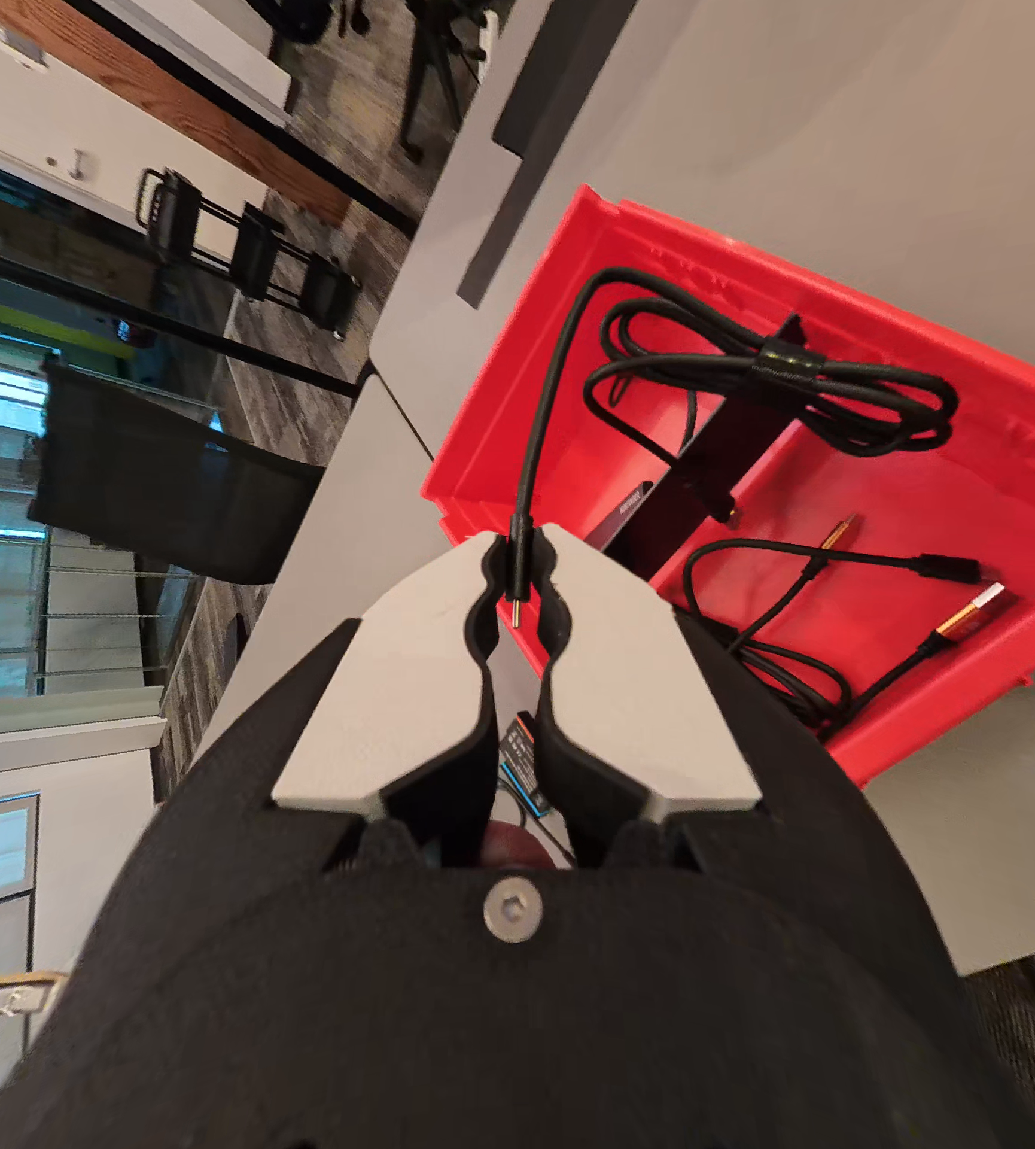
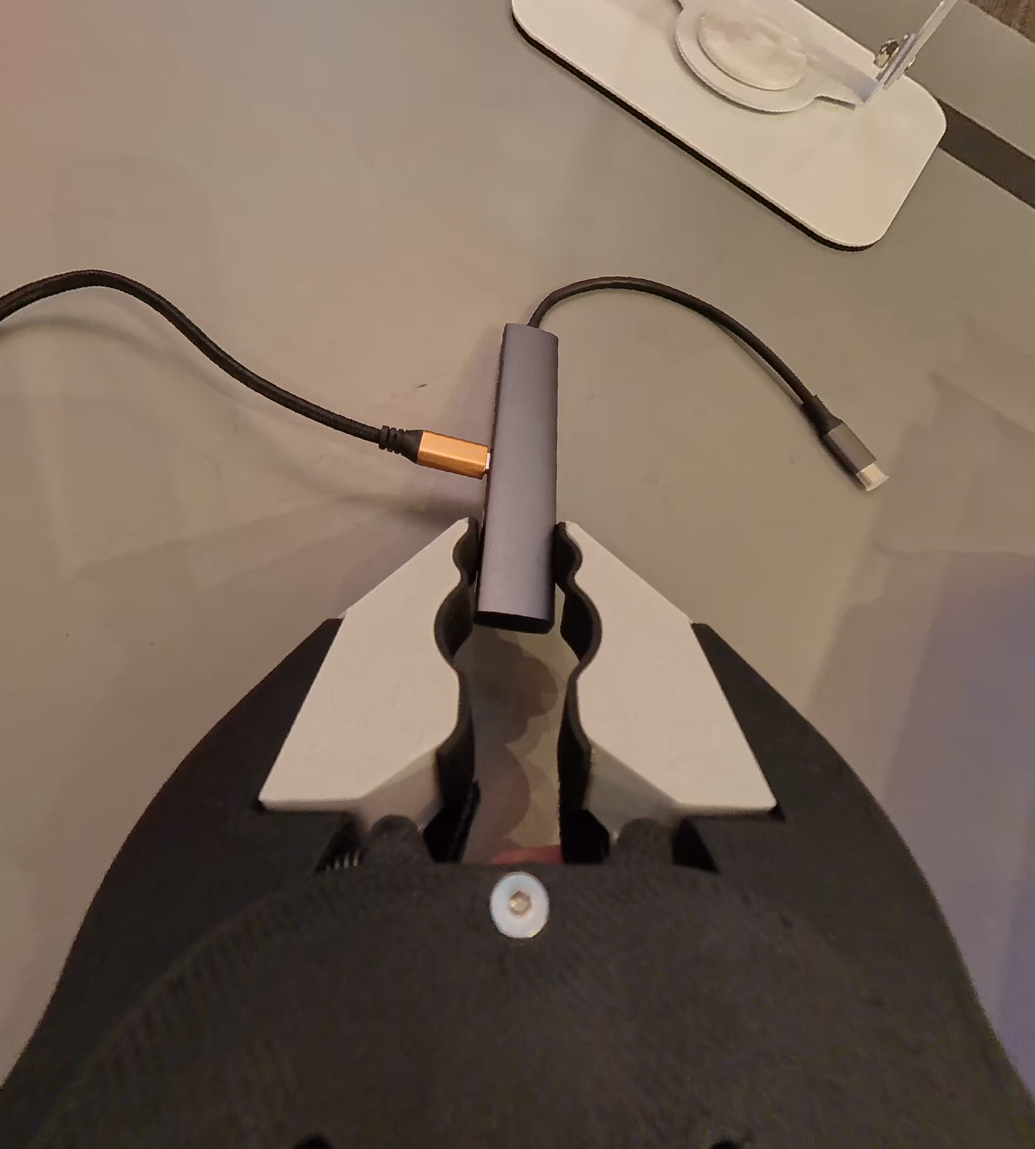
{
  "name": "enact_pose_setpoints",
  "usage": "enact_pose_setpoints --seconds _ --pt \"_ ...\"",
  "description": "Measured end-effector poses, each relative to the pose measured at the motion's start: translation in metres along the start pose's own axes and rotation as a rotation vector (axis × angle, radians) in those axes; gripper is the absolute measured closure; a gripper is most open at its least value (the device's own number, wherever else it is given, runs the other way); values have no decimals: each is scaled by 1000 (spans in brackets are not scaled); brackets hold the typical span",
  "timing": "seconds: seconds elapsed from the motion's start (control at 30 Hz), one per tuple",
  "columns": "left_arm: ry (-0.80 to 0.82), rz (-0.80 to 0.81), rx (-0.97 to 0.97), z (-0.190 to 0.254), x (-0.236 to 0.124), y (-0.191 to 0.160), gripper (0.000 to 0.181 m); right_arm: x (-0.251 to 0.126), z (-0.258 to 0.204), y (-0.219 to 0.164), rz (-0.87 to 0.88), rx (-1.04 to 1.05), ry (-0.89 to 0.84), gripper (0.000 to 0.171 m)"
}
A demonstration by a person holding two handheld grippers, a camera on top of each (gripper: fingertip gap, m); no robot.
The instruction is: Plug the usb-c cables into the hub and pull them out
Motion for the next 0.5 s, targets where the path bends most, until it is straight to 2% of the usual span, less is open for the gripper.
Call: enact_pose_setpoints --seconds 0.5 --pt "178 221 -117 -35 -34 49 174 -1 2 2 16 12 -2 150"
Point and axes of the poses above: each gripper's, where its closed fingertips meet, x out along the fingers, y out of its top, z = x × y across the jaws, the point moved 1 cm from there along -x, back along the fingers, and after that the axes turned 5 degrees about z, right-handed, at the moved point
